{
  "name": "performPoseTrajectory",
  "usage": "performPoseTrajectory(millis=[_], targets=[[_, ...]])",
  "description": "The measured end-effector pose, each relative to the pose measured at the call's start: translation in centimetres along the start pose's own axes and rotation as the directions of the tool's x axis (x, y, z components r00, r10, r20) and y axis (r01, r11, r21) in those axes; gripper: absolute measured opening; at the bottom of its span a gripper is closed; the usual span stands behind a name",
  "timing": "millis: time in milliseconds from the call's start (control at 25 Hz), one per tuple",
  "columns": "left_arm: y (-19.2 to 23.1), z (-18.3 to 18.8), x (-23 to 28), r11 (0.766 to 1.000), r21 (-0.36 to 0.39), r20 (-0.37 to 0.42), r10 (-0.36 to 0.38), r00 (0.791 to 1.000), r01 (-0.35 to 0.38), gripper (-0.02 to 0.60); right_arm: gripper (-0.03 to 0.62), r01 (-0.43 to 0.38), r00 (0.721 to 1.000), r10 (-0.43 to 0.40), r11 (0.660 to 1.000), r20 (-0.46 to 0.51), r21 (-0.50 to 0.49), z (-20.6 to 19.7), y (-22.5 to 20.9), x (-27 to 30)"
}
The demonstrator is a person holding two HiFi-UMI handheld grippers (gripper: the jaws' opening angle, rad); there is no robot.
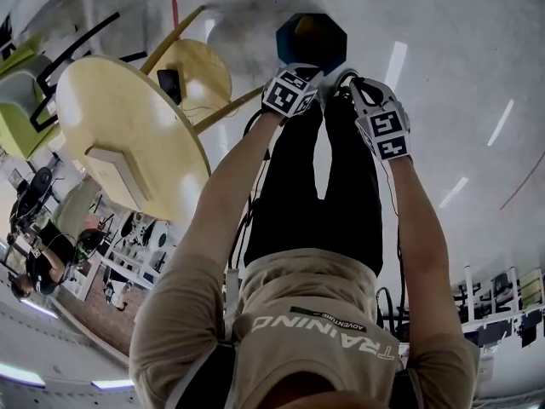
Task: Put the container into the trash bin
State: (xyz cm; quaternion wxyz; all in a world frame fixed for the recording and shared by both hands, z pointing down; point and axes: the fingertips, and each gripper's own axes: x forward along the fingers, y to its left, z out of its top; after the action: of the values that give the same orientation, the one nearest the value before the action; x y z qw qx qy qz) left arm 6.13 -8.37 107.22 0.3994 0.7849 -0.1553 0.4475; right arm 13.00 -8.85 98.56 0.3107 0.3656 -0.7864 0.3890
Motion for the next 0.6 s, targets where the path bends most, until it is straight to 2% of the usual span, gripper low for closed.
performPoseTrajectory(millis=[360, 600], targets=[[-6.7, 2.8, -9.5, 0.999, 0.05, 0.127, -0.017, 0.992, 0.011, 0.003, 0.003, 0.054, 0.997, -0.052, 0.998, 0.065, -0.037, 5.2, 3.9, -6.8], [-11.3, 6.0, -18.1, 0.993, 0.113, 0.24, -0.004, 0.971, -0.024, 0.003, 0.003, 0.076, 0.992, -0.064, 0.991, 0.11, -0.114, 8.8, 7.2, -12.7]])
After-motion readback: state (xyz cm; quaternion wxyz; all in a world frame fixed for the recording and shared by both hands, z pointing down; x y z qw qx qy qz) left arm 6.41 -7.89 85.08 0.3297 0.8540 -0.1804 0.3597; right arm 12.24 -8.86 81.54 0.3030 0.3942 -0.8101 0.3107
